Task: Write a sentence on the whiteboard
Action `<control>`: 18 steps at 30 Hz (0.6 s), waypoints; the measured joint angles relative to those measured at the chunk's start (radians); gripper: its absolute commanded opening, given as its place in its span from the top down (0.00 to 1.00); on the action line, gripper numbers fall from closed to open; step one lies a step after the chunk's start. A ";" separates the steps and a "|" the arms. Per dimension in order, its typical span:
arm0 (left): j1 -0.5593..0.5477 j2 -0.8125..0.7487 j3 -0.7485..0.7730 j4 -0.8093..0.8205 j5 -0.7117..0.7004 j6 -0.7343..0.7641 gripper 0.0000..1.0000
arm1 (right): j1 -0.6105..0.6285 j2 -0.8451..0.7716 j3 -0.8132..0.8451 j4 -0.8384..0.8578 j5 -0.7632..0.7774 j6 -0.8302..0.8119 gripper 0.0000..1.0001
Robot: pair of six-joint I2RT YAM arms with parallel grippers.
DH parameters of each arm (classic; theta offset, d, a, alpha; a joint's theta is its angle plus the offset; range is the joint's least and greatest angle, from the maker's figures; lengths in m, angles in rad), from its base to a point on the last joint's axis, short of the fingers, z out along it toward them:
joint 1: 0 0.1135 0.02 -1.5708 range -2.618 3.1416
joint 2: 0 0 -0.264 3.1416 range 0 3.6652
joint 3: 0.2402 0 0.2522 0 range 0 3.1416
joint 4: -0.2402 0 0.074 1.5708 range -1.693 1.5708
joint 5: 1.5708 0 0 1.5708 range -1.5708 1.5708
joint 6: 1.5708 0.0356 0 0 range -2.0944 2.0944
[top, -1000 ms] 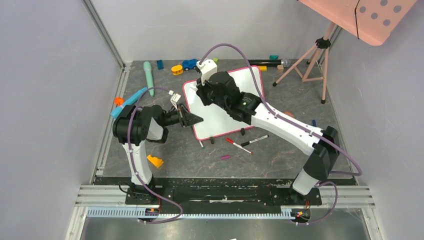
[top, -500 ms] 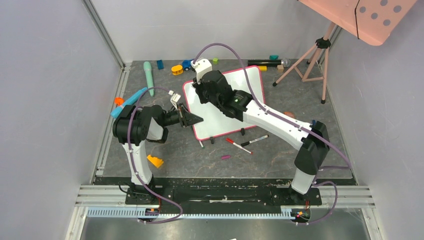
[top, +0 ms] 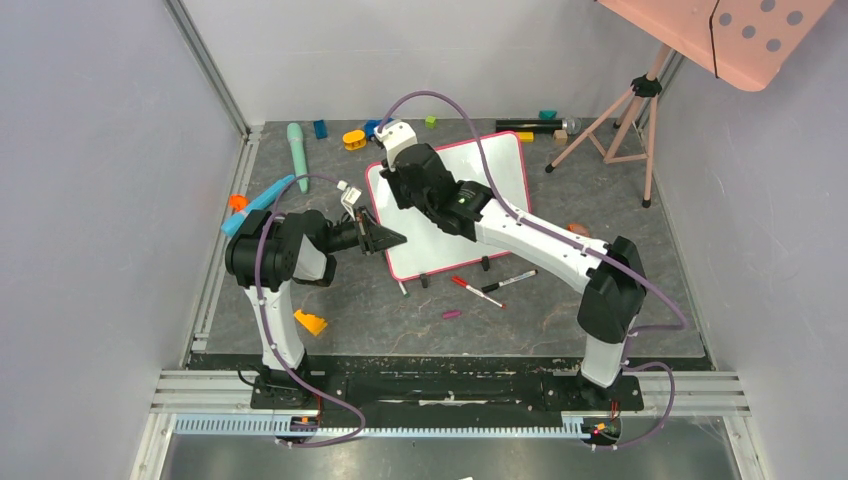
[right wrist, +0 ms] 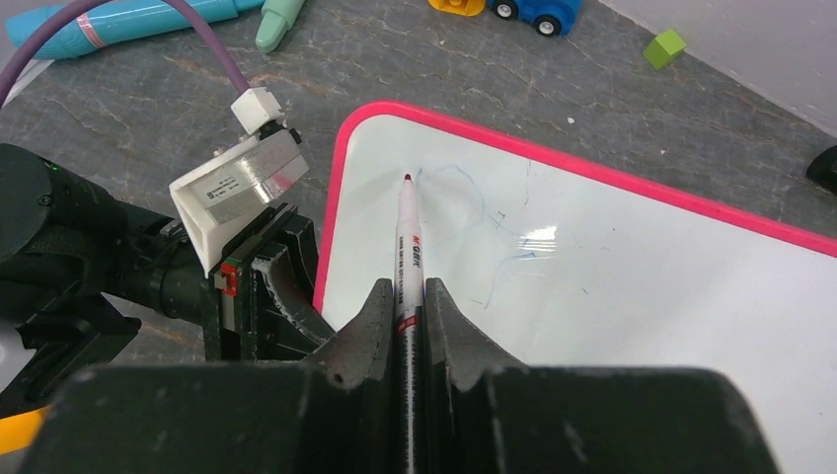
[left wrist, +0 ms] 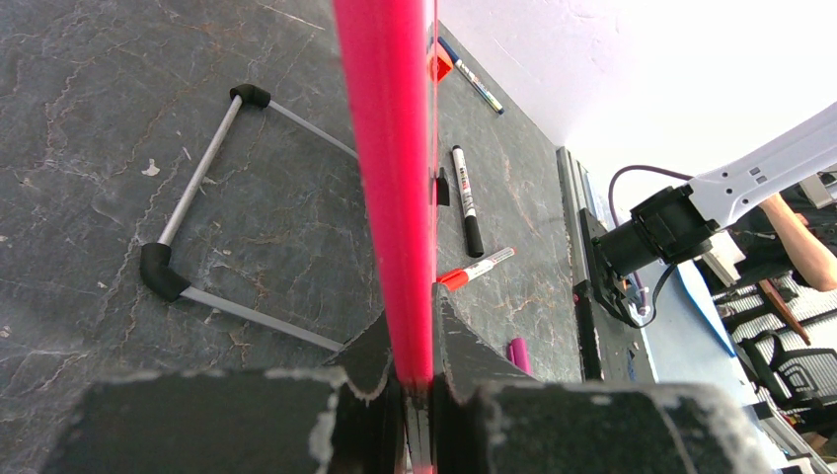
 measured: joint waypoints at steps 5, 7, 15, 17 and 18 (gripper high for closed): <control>0.000 0.000 0.000 0.000 0.000 0.000 0.98 | 0.000 0.005 0.002 0.000 0.017 -0.006 1.00; 0.000 0.000 0.000 0.000 0.000 0.000 0.98 | 0.000 0.005 0.002 0.000 0.020 -0.006 1.00; 0.000 0.000 0.000 0.000 0.000 0.000 0.98 | -0.003 0.009 0.002 0.000 0.026 -0.013 1.00; 0.000 0.000 0.000 0.000 0.000 0.000 0.98 | -0.005 0.009 0.002 0.000 0.026 -0.013 1.00; 0.000 0.000 -0.001 0.000 0.000 0.000 0.98 | -0.006 0.009 0.002 0.000 0.026 -0.013 1.00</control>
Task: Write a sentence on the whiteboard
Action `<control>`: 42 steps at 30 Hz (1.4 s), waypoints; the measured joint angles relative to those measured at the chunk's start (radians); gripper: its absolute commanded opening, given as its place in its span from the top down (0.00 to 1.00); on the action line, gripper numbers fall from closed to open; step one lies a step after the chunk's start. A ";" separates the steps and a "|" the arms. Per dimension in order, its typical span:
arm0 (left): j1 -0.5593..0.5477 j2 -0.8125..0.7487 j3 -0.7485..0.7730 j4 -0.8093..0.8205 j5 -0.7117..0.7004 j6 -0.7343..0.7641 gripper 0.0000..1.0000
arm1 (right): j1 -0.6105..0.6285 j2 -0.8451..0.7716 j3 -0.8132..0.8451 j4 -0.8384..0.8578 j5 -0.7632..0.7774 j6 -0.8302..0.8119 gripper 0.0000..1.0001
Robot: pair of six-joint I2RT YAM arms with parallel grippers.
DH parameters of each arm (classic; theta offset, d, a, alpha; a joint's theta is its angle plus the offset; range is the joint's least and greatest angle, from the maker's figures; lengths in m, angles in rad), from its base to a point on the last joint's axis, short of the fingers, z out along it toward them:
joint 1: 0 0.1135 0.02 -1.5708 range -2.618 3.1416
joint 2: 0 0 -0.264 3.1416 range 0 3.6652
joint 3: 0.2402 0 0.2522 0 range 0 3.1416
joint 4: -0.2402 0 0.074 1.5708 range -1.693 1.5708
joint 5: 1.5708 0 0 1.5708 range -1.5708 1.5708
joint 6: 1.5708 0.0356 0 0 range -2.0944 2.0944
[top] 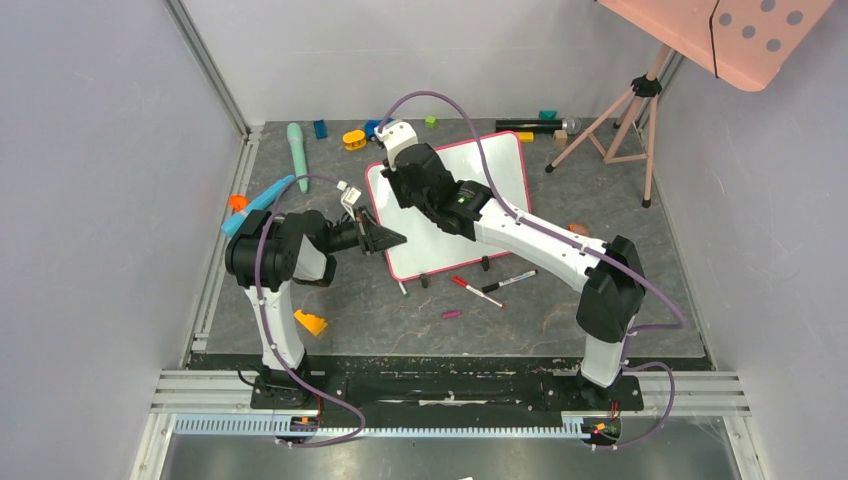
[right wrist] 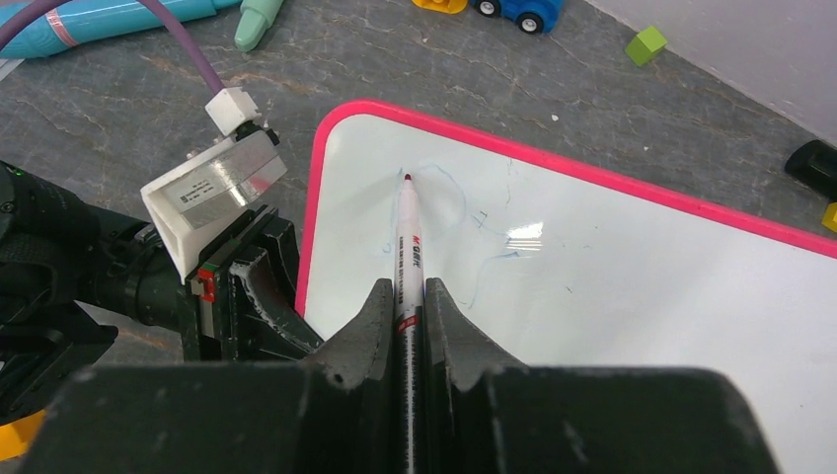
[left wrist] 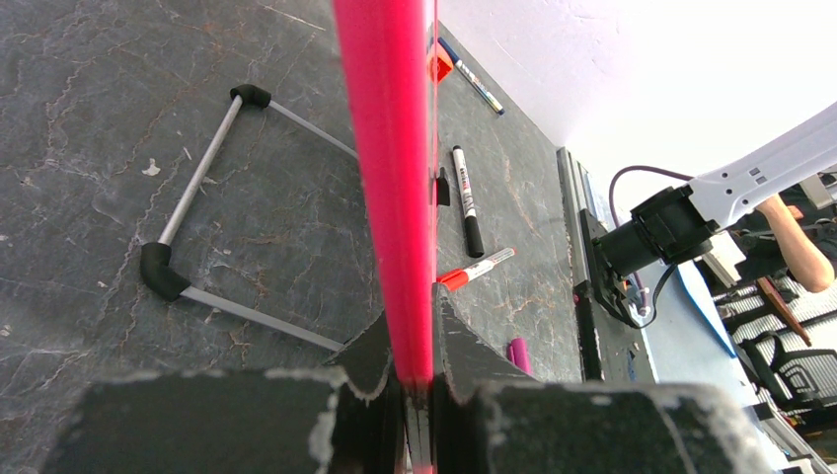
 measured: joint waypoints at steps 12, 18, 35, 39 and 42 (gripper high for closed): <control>0.002 0.000 -0.007 0.006 -0.005 0.000 0.98 | -0.001 0.000 -0.005 0.001 0.004 0.000 1.00; 0.002 0.000 -0.008 0.005 -0.007 0.000 0.98 | -0.001 0.000 -0.023 0.000 -0.006 0.000 1.00; 0.003 0.000 -0.010 0.005 -0.009 -0.005 0.98 | 0.000 -0.056 -0.146 0.008 -0.053 0.011 1.00; 0.003 0.000 -0.010 0.005 -0.009 -0.005 0.98 | 0.000 -0.056 -0.146 0.008 -0.058 0.011 1.00; 0.004 0.000 -0.010 0.007 -0.008 -0.004 0.98 | -0.001 -0.056 -0.134 -0.002 -0.064 0.011 1.00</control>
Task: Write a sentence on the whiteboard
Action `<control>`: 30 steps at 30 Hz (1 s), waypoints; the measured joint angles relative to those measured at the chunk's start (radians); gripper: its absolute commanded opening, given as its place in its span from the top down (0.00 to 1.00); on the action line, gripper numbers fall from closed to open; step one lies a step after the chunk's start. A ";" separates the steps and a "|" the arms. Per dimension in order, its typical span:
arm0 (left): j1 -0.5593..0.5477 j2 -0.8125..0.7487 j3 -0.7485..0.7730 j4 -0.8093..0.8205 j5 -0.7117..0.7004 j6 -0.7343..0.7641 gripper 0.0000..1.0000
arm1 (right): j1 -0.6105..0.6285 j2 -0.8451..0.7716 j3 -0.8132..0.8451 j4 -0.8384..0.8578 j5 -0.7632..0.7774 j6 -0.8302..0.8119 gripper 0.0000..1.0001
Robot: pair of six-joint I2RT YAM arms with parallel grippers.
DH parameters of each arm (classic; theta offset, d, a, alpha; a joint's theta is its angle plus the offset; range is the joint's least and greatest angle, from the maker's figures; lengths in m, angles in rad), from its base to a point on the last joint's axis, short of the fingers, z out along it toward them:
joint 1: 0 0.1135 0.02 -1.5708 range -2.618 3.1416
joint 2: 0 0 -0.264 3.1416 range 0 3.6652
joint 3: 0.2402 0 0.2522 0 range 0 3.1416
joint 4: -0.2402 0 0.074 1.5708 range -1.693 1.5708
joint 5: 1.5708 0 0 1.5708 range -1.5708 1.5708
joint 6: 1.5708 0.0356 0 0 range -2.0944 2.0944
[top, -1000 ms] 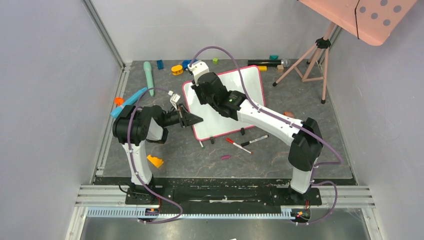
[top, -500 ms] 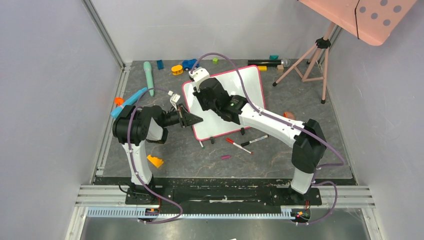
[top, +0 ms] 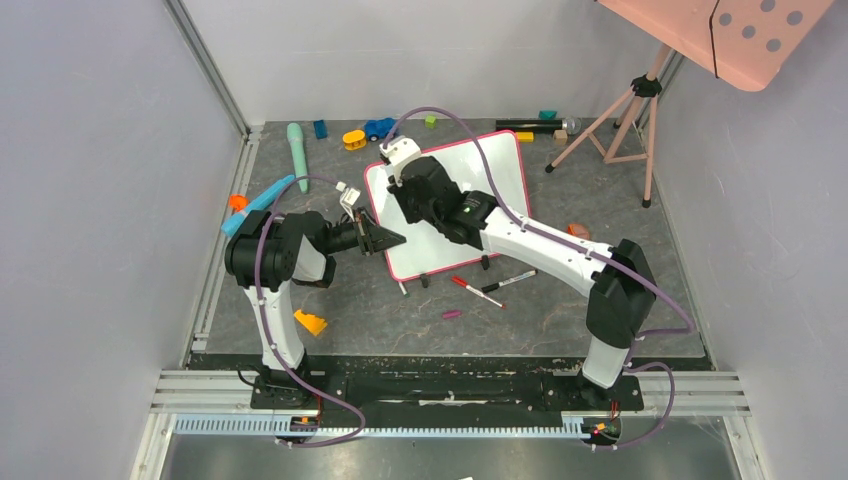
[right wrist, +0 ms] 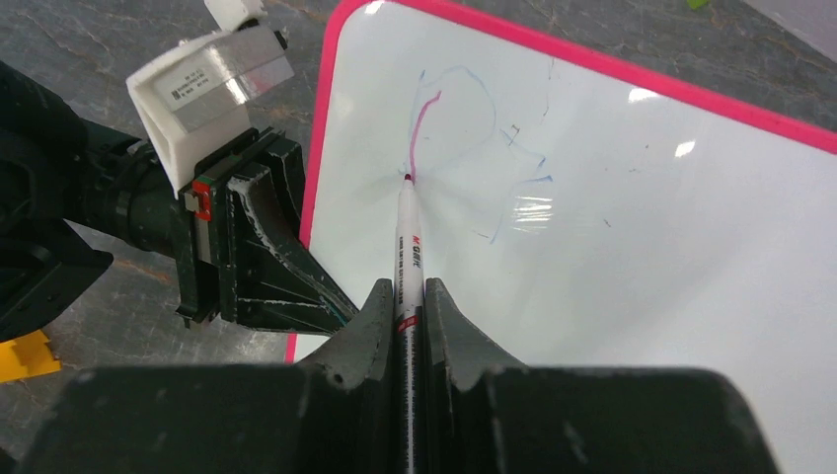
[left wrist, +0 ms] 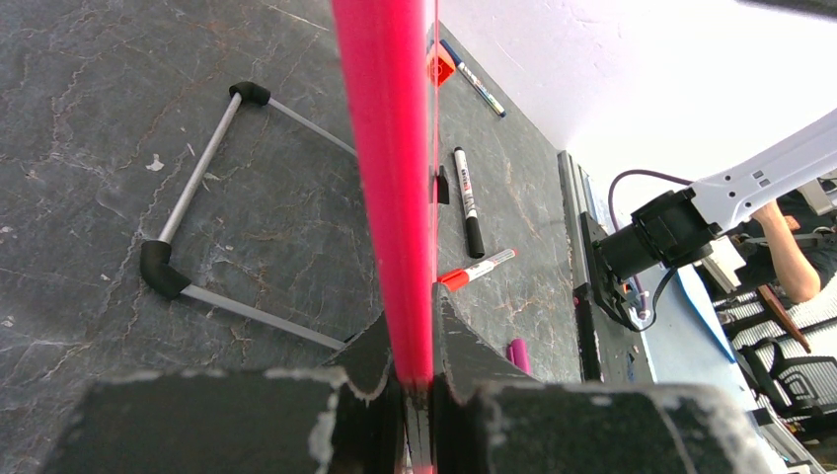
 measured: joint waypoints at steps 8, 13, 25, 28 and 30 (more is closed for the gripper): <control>0.000 0.000 0.000 0.001 0.001 0.000 0.98 | -0.003 0.000 0.054 0.003 -0.012 -0.003 1.00; 0.000 0.000 0.000 0.001 0.001 0.000 0.98 | -0.010 0.004 0.089 0.002 -0.016 -0.003 1.00; 0.000 0.000 0.000 0.002 0.001 0.000 0.98 | -0.030 0.052 0.125 0.002 -0.016 -0.004 1.00; 0.001 0.000 0.000 0.000 0.000 0.000 0.98 | -0.031 0.060 0.126 0.001 -0.019 -0.004 1.00; 0.001 0.000 0.000 0.001 0.002 0.000 0.98 | -0.031 0.060 0.129 0.001 -0.019 -0.004 1.00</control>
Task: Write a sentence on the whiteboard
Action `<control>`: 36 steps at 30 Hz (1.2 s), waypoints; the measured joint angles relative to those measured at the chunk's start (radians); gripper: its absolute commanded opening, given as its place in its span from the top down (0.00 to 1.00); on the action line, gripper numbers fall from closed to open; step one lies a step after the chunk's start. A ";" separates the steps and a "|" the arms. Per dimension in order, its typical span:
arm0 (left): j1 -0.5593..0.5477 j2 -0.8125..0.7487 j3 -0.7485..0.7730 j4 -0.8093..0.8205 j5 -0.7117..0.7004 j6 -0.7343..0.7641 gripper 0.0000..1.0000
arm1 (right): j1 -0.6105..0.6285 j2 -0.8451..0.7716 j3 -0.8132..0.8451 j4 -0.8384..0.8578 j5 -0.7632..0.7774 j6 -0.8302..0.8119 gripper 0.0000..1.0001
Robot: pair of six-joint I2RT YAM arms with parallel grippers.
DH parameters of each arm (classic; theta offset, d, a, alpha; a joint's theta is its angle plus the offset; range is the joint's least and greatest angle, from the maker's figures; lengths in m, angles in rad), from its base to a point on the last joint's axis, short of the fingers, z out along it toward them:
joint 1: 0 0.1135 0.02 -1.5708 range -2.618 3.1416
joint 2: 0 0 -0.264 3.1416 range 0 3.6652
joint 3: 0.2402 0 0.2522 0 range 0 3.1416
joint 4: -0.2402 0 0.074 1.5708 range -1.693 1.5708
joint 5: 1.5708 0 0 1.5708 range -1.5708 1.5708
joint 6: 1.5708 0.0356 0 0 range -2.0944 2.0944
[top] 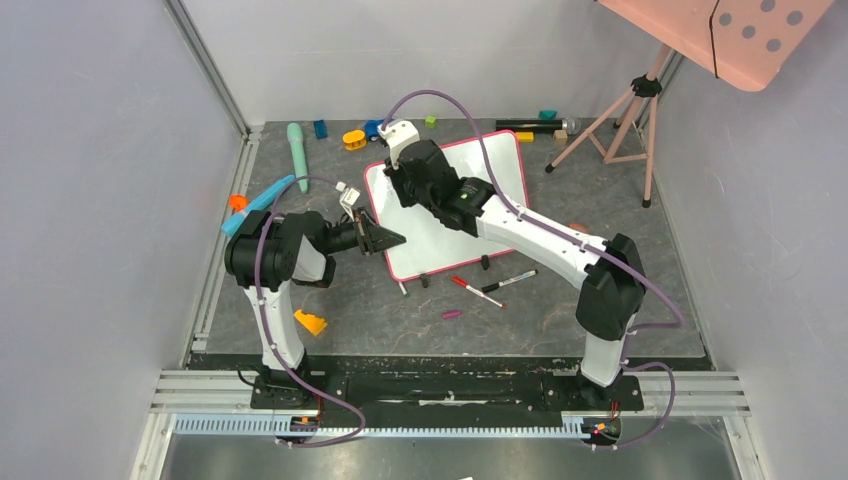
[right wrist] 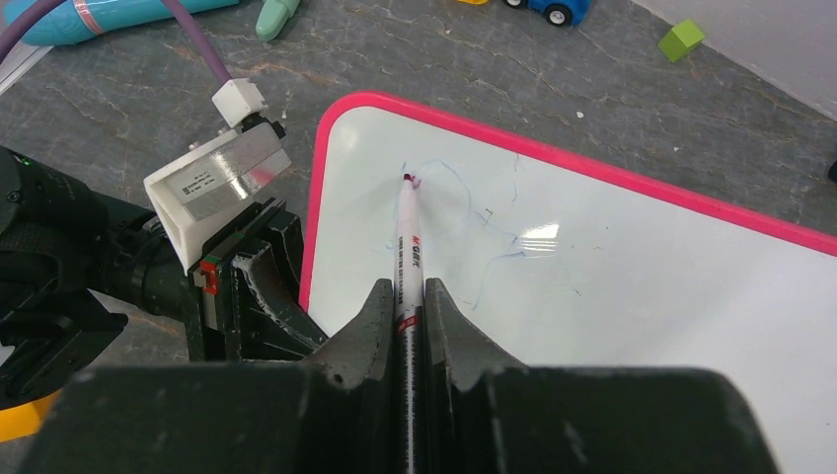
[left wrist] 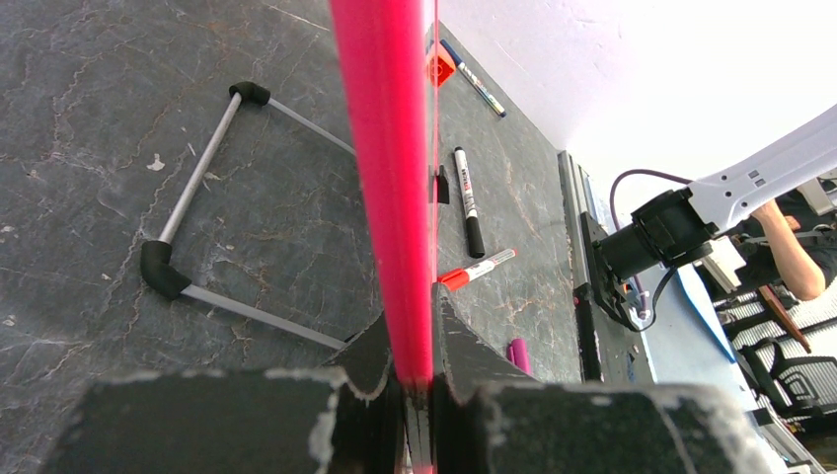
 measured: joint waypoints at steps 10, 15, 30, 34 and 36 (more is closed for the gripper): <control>0.000 0.000 0.000 -0.001 -0.001 0.000 0.98 | -0.001 0.007 0.010 -0.008 0.005 0.001 1.00; 0.000 0.000 0.000 -0.002 -0.002 0.000 0.98 | -0.002 0.007 0.010 -0.010 0.011 0.003 1.00; 0.000 0.000 0.000 -0.002 -0.005 -0.006 0.98 | -0.027 -0.014 -0.010 -0.014 0.031 0.013 1.00; 0.000 0.000 0.000 -0.002 -0.005 -0.006 0.98 | -0.035 -0.038 -0.040 -0.014 0.046 0.014 1.00; 0.000 0.000 0.000 -0.002 -0.005 -0.006 0.98 | -0.038 -0.048 -0.054 -0.014 0.048 0.015 1.00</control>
